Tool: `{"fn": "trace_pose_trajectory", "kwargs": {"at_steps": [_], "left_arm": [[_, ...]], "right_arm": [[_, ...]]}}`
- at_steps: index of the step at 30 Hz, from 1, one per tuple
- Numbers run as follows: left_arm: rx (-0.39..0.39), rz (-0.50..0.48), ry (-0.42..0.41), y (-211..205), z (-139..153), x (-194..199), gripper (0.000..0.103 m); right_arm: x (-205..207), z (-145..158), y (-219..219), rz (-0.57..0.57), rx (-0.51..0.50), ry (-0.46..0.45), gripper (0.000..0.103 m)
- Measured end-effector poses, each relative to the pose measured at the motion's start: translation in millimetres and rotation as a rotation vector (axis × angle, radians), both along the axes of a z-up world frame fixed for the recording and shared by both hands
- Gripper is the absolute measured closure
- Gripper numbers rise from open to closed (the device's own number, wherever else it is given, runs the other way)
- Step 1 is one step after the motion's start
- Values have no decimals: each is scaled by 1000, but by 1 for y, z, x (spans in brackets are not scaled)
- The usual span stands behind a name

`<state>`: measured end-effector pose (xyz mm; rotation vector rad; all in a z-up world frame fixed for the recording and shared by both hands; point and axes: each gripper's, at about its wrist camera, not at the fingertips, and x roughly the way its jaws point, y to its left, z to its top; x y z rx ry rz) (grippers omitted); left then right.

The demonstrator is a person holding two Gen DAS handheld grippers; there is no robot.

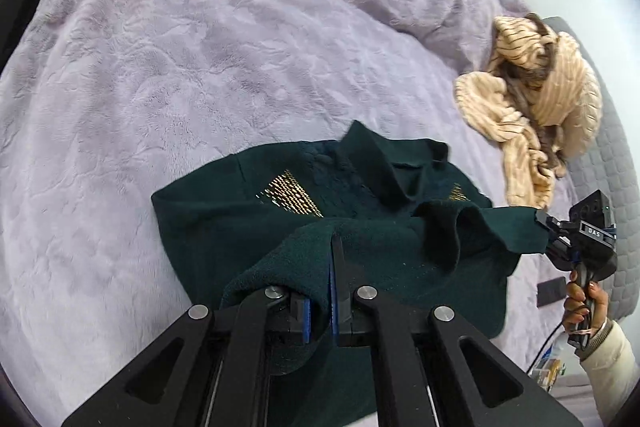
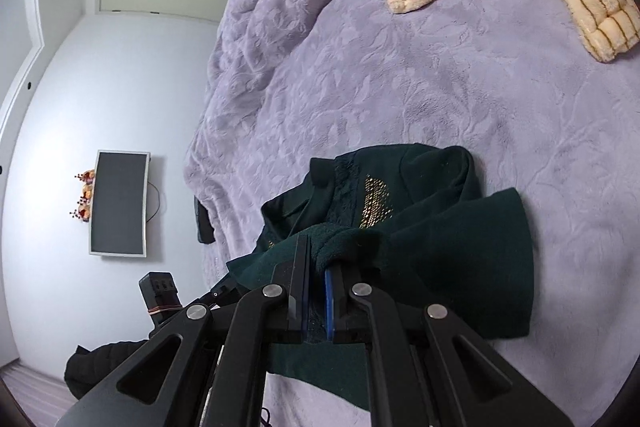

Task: Fold small clothes
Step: 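Lift the hem with both grippers and fold it toward the collar, then lay the hem down near the collar and open both grippers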

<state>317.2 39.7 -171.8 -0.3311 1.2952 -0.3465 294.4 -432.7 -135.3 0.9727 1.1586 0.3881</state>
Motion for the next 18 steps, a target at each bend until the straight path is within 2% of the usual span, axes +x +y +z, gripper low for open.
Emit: {"fn": "trace_pose_trajectory", "kwargs": {"at_steps": [3, 6, 12, 16, 18], "left_arm": [[3, 44, 44, 5, -27, 18, 96], [3, 59, 57, 6, -41, 30, 96], [-25, 66, -11, 11, -25, 50, 96], [37, 52, 51, 6, -47, 59, 96], [36, 63, 73, 7, -55, 59, 96]], "right_arm": [[16, -20, -3, -23, -1, 21, 97], [29, -34, -3, -33, -13, 31, 97], [49, -43, -12, -79, 29, -15, 97], [61, -61, -6, -59, -90, 53, 97], [61, -68, -5, -77, -105, 78, 91]]}}
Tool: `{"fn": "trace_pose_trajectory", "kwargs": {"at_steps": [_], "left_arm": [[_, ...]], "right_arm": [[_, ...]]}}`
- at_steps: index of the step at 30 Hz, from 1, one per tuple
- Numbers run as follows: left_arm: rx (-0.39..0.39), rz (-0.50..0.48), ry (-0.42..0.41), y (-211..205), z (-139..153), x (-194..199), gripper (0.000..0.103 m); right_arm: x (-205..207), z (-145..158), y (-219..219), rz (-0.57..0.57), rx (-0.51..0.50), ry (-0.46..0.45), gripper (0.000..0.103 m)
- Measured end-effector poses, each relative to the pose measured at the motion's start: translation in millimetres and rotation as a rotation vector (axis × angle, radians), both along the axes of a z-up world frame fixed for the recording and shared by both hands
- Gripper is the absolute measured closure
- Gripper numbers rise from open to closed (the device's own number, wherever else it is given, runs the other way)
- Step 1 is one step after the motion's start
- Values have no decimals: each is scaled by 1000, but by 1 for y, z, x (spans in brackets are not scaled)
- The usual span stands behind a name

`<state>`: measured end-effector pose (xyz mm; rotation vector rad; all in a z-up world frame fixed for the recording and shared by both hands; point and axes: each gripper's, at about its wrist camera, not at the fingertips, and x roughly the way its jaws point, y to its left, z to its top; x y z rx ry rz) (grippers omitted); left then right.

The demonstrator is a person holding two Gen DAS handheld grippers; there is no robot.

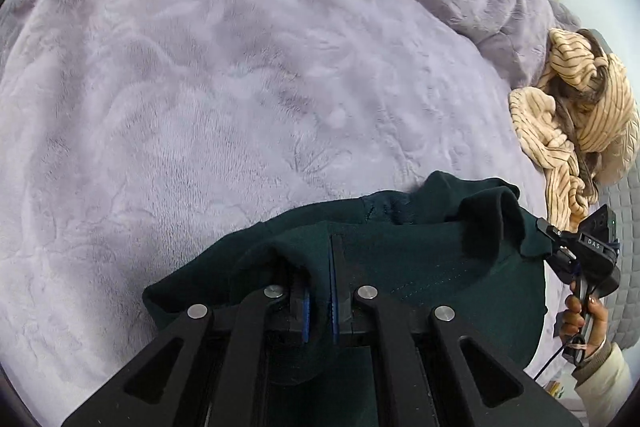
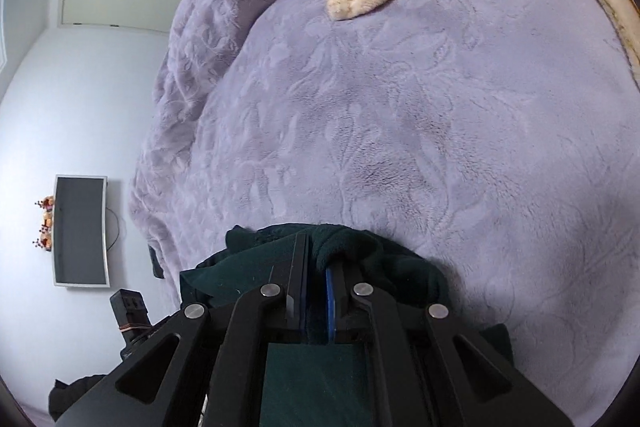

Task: Fold small clothes
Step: 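Lay the hem down near the collar and open both grippers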

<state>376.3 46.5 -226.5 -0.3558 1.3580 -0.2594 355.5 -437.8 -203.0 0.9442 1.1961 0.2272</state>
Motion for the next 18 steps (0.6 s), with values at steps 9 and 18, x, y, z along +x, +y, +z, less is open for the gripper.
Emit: {"fn": "trace_pose_trajectory", "kwargs": {"at_steps": [9, 18], "left_arm": [[126, -28, -127, 17, 62, -26, 15], [192, -189, -39, -11, 48, -64, 15]], "right_arm": [[-22, 47, -11, 44, 12, -77, 20], [-35, 29, 18, 93, 85, -31, 60]]}}
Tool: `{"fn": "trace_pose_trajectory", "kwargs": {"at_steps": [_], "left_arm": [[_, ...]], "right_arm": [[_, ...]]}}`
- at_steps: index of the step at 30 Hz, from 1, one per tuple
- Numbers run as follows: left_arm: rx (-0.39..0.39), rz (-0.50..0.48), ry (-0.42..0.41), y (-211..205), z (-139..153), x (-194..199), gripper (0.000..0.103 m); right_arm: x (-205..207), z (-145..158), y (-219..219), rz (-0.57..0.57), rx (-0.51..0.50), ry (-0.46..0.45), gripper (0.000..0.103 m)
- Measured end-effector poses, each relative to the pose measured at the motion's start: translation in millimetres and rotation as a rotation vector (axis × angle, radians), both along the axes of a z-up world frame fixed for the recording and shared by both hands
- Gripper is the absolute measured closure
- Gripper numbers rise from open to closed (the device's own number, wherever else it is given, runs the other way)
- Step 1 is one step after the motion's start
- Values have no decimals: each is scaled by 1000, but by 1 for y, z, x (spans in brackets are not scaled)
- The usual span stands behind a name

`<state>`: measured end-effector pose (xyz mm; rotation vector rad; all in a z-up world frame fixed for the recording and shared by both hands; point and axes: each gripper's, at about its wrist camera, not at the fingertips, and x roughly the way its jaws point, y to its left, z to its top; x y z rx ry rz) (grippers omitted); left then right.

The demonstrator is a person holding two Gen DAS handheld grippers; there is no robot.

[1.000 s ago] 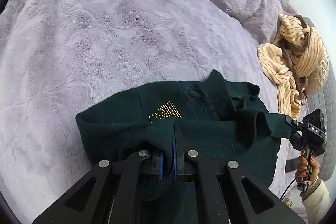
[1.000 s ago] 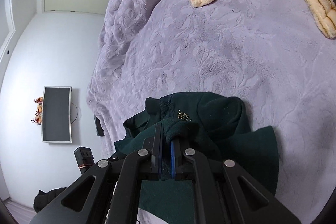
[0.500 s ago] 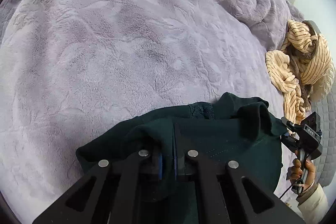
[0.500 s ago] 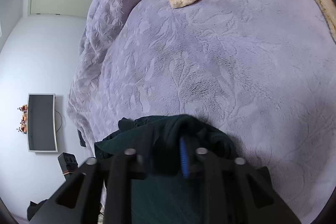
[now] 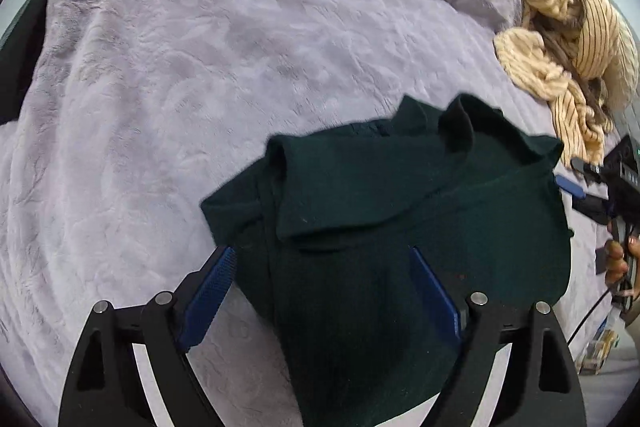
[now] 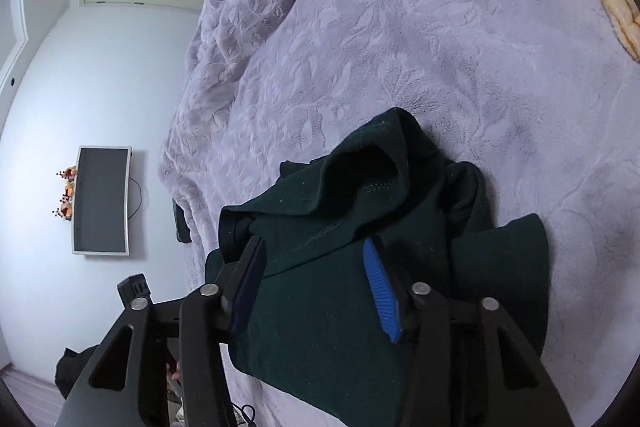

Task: Fold small clothes
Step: 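Lay the hem down near the collar and open both grippers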

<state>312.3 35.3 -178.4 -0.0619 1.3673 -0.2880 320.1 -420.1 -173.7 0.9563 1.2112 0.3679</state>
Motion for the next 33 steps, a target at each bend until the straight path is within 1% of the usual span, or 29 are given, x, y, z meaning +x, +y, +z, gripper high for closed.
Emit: {"fn": "trace_pose_trajectory", "kwargs": {"at_steps": [1, 2, 3, 5, 6, 7, 8, 9, 10, 11, 12, 14, 16, 18, 19, 20, 22, 23, 24, 25, 26, 27, 28, 29, 30, 31, 32, 33], "left_arm": [[-5, -20, 15, -8, -7, -1, 15], [-15, -30, 27, -18, -15, 2, 15], [-20, -32, 25, -24, -16, 6, 15], [0, -9, -14, -37, -19, 25, 15], [26, 22, -42, -39, -20, 38, 15], [44, 52, -53, -38, -21, 48, 15], [65, 119, -66, -33, -22, 64, 15], [59, 160, -64, -28, -21, 72, 15], [48, 221, -79, -18, -16, 80, 15], [42, 249, -101, -11, -8, 83, 15], [45, 257, -123, -6, 0, 83, 15], [69, 230, -160, 0, 16, 76, 15], [76, 183, -169, 3, 27, 64, 15], [66, 113, -166, 3, 35, 43, 15], [50, 75, -153, 1, 36, 33, 15], [24, 27, -124, -4, 33, 22, 15], [12, -41, -76, -22, 21, 13, 15], [21, -72, -59, -34, 13, 10, 15], [41, -88, -51, -44, 4, 10, 15], [69, -87, -46, -53, -5, 14, 15], [95, -74, -45, -62, -14, 25, 15], [113, -51, -60, -64, -17, 35, 15], [156, 17, -101, -63, -18, 53, 15], [174, 83, -121, -56, -16, 66, 15], [166, 163, -129, -46, -13, 79, 15], [139, 266, -130, -29, -7, 90, 15], [112, 322, -130, -17, -1, 95, 15], [93, 340, -135, -6, 7, 96, 15]], "right_arm": [[3, -5, 1, -4, 21, 5, 62], [9, -9, 5, -4, 29, 15, 62], [17, -11, 9, -4, 20, 15, 62], [36, -13, 16, -8, 20, 1, 63], [48, -11, 18, -22, 4, -13, 62], [56, -8, 19, -42, -22, -23, 62], [63, -5, 18, -65, -45, -35, 62], [69, 1, 17, -90, -54, -56, 62], [73, 8, 17, -103, -48, -78, 61], [74, 15, 18, -99, -38, -97, 60], [74, 22, 20, -78, -35, -113, 57], [68, 37, 32, 18, -71, -135, 57], [51, 42, 42, 99, -61, -131, 57], [31, 32, 51, 164, -9, -79, 57], [21, 23, 56, 193, -5, -48, 57], [16, 14, 61, 215, -6, -20, 57], [14, -7, 70, 233, -38, 38, 57], [18, -14, 72, 222, -45, 50, 57], [26, -20, 73, 195, -29, 46, 57], [34, -21, 72, 174, -19, 34, 57], [46, -20, 73, 147, -26, 12, 57], [60, -15, 73, 112, -39, -27, 57], [72, -9, 71, 79, -56, -63, 57], [81, -1, 69, 41, -82, -95, 52], [86, 7, 65, 8, -92, -121, 40], [90, 16, 60, -25, -83, -150, 34], [92, 23, 57, -35, -79, -164, 30], [91, 31, 54, -26, -90, -174, 30]]}}
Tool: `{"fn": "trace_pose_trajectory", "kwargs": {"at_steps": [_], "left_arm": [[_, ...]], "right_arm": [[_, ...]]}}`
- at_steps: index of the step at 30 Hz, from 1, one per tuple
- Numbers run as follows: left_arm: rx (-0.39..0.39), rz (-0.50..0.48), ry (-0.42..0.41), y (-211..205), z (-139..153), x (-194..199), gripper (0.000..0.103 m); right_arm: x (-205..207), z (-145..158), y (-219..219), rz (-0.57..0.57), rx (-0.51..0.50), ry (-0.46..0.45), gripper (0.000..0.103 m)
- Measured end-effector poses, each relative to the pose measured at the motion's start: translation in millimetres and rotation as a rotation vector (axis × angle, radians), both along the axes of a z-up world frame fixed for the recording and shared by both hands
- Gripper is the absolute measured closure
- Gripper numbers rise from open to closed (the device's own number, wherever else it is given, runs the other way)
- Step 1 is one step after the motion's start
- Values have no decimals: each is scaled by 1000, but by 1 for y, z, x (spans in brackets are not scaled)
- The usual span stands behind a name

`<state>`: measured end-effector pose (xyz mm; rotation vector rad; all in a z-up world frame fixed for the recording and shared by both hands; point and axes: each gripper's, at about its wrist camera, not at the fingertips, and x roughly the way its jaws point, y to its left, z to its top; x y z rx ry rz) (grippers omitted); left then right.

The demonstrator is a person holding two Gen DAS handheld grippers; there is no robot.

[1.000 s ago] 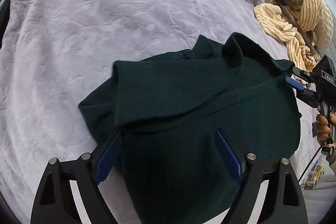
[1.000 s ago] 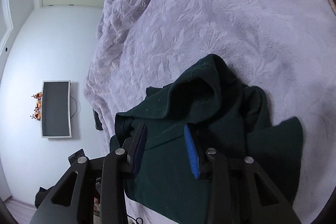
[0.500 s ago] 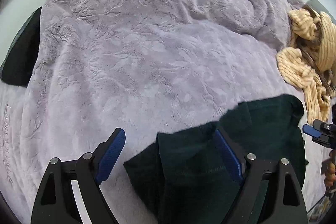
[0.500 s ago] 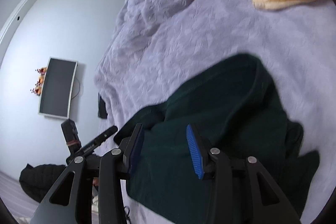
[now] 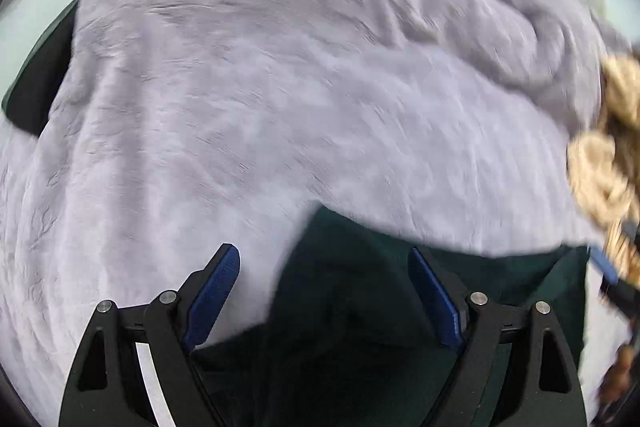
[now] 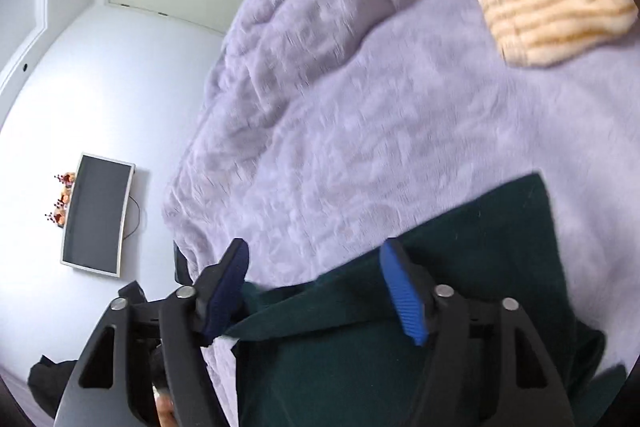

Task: Fold small clothes
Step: 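Lay the hem down near the collar and open both grippers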

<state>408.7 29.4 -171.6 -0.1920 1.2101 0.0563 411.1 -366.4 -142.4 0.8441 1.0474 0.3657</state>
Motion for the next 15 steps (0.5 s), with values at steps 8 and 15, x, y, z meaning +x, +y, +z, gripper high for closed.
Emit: {"fn": "trace_pose_trajectory", "kwargs": {"at_steps": [8, 15], "left_arm": [[74, -275, 37, 26, 26, -104, 15], [-82, -368, 175, 3, -12, -192, 16]], "right_arm": [[-90, 26, -38, 112, -160, 67, 30], [-210, 2, -57, 126, -197, 217, 30]]}}
